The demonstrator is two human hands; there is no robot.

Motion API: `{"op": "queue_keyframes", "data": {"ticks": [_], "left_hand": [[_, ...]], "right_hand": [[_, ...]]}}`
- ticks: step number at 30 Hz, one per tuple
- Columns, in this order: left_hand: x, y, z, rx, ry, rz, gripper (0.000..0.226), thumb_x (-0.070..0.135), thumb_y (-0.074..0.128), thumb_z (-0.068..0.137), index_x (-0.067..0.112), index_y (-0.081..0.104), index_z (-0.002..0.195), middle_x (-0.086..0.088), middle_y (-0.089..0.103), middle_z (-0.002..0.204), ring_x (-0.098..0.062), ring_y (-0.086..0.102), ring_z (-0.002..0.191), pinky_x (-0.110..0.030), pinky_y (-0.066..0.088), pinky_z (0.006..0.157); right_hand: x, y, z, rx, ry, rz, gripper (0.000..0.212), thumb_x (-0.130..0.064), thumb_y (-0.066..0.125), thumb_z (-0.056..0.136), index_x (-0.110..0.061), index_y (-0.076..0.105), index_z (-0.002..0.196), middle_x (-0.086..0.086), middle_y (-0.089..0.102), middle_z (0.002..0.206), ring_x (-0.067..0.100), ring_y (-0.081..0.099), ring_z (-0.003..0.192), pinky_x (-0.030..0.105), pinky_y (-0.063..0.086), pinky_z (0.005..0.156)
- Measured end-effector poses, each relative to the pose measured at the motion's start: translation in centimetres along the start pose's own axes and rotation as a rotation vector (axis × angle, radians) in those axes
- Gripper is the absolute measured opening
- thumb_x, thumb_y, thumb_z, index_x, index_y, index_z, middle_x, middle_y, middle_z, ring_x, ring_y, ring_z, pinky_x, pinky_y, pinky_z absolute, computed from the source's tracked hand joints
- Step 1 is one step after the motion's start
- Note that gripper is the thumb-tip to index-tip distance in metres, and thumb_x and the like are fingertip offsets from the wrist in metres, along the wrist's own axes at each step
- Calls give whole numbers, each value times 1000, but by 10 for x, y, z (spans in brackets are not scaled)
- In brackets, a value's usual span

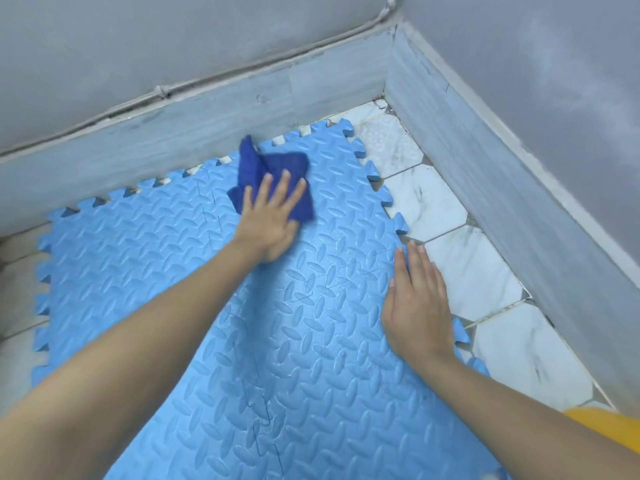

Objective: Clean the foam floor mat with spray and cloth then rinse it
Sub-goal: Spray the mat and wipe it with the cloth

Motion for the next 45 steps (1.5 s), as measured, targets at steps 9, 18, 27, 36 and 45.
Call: {"op": "queue_keyframes", "data": {"ticks": [9, 18, 27, 36, 45], "left_hand": [[25, 21, -156, -87, 506, 178, 87, 33, 36, 71, 29, 8, 153, 0, 12, 161, -29, 16, 146, -50, 11, 112], [76, 26, -134, -38, 176, 45, 74, 43, 17, 81, 33, 1, 152, -2, 2, 162, -34, 5, 148, -55, 3, 115], [68, 29, -142, 48, 110, -28, 73, 42, 20, 79, 31, 12, 152, 0, 10, 161, -26, 13, 148, -46, 0, 116], [151, 40, -168, 33, 418, 18, 73, 43, 29, 83, 22, 17, 152, -7, 15, 160, -35, 15, 146, -56, 8, 114], [133, 29, -136, 68, 348, 39, 72, 38, 25, 81, 22, 24, 151, -5, 21, 159, -28, 23, 145, -48, 7, 116]], "right_hand": [[1, -3, -1, -2, -5, 82, 57, -20, 26, 90, 1, 43, 141, 20, 40, 149, 31, 32, 143, 44, 26, 116], [25, -21, 40, -223, -101, 304, 53, 0, 40, 93, -1, 37, 145, 19, 27, 156, 33, 20, 147, 45, 16, 120], [74, -37, -62, -243, 60, 335, 51, -5, 32, 101, -17, 29, 151, 2, 20, 161, 18, 16, 149, 27, 12, 119], [95, -53, -35, -393, 180, 573, 45, -21, 61, 92, -34, 55, 134, -7, 56, 139, 8, 46, 134, 23, 33, 111], [84, -50, -31, -433, 36, 540, 47, -18, 48, 100, -26, 40, 146, -7, 35, 154, 4, 18, 146, 12, 12, 112]]}}
Point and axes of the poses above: each hand's wrist, its own z-axis towards the middle knuckle, its own y-axis out of the palm, x = y × z, the point moved 1 cm from there along z, towards the middle knuckle
